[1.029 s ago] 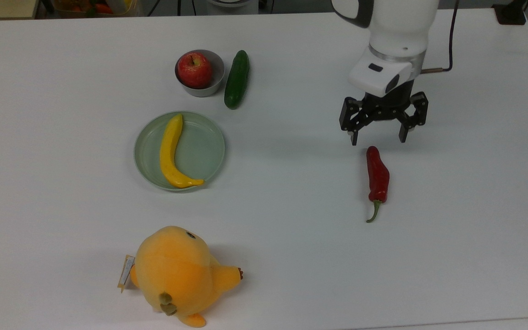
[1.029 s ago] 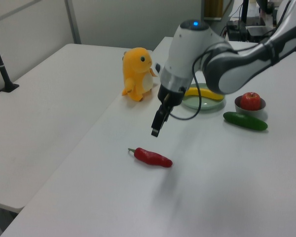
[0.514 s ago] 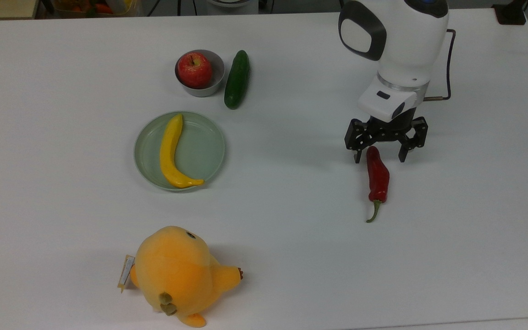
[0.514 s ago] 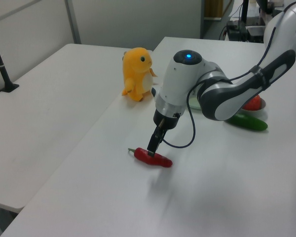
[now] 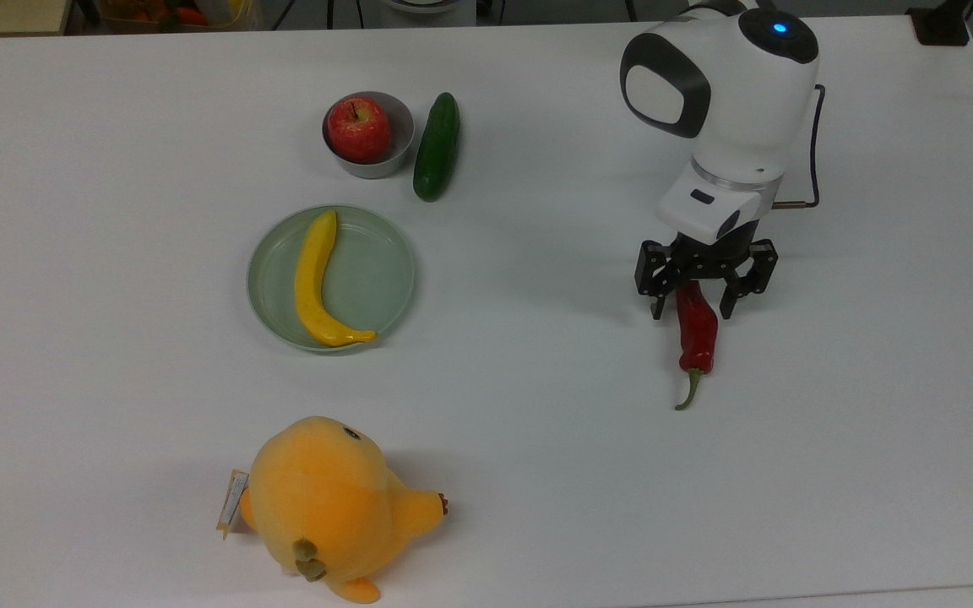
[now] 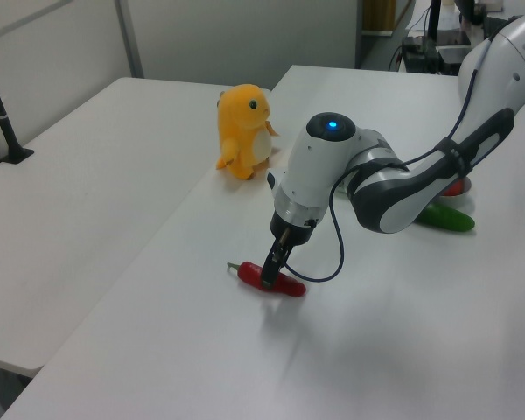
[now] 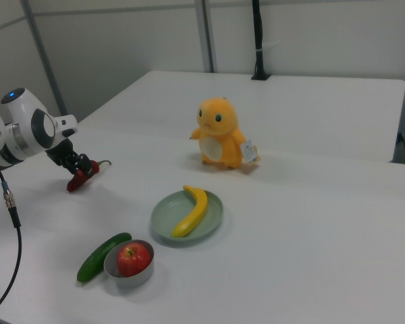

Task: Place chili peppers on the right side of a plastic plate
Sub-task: 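Close the gripper on the red chili pepper and lift it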

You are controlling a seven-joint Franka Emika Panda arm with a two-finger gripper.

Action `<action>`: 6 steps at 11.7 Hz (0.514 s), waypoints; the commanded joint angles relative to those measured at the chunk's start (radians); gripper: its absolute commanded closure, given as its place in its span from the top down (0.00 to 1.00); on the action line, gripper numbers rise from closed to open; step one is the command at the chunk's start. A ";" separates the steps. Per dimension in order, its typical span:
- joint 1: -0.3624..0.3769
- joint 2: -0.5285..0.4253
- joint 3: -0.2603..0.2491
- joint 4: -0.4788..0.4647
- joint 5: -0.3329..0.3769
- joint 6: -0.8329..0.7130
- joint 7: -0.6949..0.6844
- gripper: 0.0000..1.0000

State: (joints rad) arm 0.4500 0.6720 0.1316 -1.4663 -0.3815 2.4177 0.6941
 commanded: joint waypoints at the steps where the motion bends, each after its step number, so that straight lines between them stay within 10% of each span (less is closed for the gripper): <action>1: 0.007 0.014 -0.003 0.023 -0.023 0.009 0.024 0.43; 6: 0.007 0.017 -0.001 0.017 -0.023 0.009 0.011 0.00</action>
State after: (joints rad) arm 0.4502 0.6718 0.1316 -1.4629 -0.3827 2.4177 0.6941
